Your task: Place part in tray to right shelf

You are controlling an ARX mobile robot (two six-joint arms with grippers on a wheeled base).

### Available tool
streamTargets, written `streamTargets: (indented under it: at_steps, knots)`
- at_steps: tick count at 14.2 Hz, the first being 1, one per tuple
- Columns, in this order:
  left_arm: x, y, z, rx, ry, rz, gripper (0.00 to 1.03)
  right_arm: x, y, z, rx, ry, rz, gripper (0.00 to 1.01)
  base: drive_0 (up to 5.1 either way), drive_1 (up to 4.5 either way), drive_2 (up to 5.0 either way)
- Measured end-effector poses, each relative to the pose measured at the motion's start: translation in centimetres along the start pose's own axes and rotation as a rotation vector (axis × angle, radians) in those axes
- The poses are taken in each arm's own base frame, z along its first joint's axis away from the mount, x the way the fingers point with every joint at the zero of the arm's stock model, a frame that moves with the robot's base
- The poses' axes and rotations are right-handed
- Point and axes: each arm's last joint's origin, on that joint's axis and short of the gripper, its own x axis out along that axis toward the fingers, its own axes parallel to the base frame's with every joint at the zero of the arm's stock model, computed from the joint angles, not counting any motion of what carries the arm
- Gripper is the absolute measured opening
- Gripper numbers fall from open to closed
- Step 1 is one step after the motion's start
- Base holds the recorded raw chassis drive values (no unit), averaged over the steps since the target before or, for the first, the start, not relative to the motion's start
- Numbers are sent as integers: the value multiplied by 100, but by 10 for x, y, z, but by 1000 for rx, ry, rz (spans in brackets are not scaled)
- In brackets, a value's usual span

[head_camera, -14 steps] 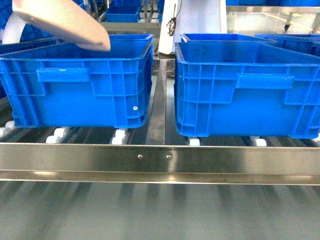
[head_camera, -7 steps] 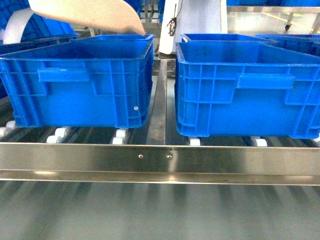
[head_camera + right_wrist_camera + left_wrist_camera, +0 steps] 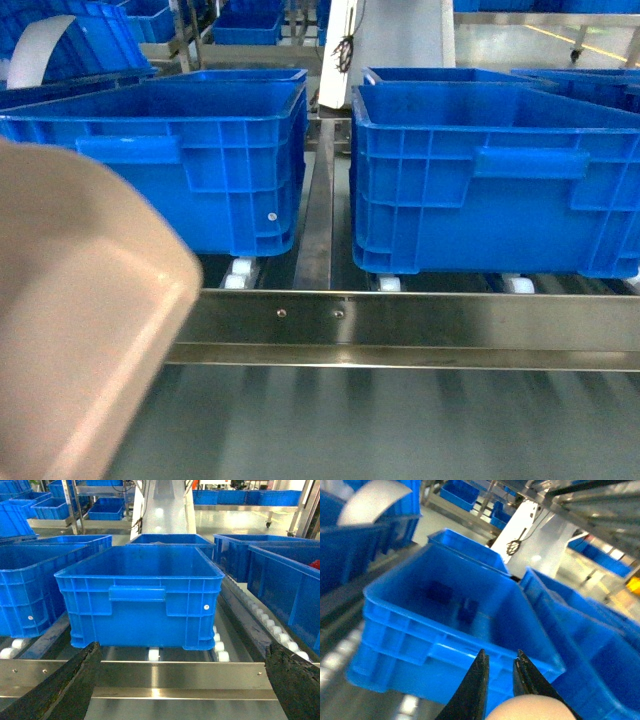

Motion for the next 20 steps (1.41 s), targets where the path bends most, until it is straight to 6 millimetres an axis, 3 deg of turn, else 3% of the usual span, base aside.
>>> streamTargets:
  at_steps: [1, 3, 9, 10, 13, 17, 20]
  knots:
    - [-16, 5, -8, 219, -17, -1, 12, 0, 0, 0, 0, 1, 0, 98, 0, 0, 0]
    - [-44, 14, -27, 388, -15, 0, 12, 0, 0, 0, 0, 0, 0, 98, 0, 0, 0]
    - [-104, 32, -64, 433, 2, 5, 12, 0, 0, 0, 0, 0, 0, 98, 0, 0, 0]
    - [-110, 33, -66, 433, 3, 5, 12, -1, -1, 1, 1, -5, -2, 90, 0, 0, 0]
    - [-125, 36, -73, 433, 3, 5, 12, -8, -15, -10, 2, -6, -26, 51, 0, 0, 0]
    - [-138, 40, -81, 433, -14, 1, 12, -15, -13, -18, -1, -7, -1, 2, 0, 0, 0]
    - [-147, 39, -79, 433, -25, -4, 12, -19, -13, -27, 1, -14, -1, 2, 0, 0, 0]
